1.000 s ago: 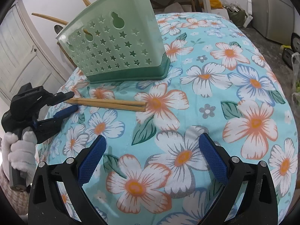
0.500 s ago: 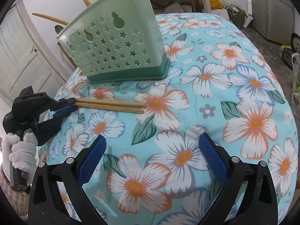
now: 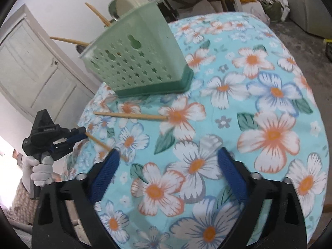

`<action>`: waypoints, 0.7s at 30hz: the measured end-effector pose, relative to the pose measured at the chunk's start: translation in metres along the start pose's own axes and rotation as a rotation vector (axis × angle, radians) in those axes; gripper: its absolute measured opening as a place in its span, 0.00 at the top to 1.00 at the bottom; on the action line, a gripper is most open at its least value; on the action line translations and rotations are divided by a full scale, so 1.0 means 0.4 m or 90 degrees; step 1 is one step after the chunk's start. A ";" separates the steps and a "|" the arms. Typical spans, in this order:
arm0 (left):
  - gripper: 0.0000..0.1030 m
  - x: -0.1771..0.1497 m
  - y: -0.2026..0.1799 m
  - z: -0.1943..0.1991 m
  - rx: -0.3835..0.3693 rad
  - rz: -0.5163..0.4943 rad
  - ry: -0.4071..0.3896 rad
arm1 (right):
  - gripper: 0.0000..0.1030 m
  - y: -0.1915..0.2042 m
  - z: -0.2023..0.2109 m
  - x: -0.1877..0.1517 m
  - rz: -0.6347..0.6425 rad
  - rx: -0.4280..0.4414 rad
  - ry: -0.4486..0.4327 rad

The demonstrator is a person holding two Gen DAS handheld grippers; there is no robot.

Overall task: Organize utensils
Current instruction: 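Close the left gripper on one wooden chopstick and lift it, then grasp the other chopstick with the right gripper while the left gripper holds its chopstick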

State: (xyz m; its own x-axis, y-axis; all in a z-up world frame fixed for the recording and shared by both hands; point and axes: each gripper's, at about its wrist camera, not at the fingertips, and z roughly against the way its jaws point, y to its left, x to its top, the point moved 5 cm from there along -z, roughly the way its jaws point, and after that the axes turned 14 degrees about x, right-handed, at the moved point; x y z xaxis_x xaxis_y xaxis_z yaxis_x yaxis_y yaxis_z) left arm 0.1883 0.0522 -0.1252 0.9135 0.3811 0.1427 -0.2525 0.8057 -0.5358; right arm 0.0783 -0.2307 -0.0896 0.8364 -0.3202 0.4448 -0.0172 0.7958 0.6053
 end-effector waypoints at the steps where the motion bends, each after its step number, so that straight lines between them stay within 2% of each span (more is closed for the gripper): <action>1: 0.89 0.001 0.004 0.010 0.010 -0.014 -0.005 | 0.28 0.009 0.000 0.008 0.010 -0.003 -0.002; 2: 0.89 0.000 0.007 0.016 0.016 -0.023 -0.009 | 0.37 0.021 -0.005 0.016 0.026 -0.004 0.003; 3: 0.88 0.003 0.010 0.023 0.027 -0.034 -0.016 | 0.41 0.033 -0.013 0.022 0.040 -0.006 0.007; 6: 0.87 0.011 0.013 0.041 0.066 -0.071 -0.042 | 0.48 0.090 -0.061 0.051 0.120 -0.028 0.030; 10: 0.87 0.011 0.027 0.042 0.088 -0.085 -0.048 | 0.56 0.151 -0.136 0.073 0.232 -0.055 0.063; 14: 0.87 0.011 0.031 0.041 0.089 -0.091 -0.048 | 0.58 0.183 -0.218 0.074 0.328 -0.073 0.119; 21: 0.86 0.014 0.032 0.029 0.093 -0.094 -0.044 | 0.58 0.185 -0.279 0.099 0.372 -0.079 0.150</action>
State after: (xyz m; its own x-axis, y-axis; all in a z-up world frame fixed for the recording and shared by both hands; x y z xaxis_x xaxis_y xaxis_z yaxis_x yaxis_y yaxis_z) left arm 0.1865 0.0698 -0.1217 0.9210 0.2800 0.2707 -0.1654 0.9104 -0.3792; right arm 0.1710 -0.1270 -0.1008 0.8064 0.2942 0.5129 -0.4549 0.8629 0.2202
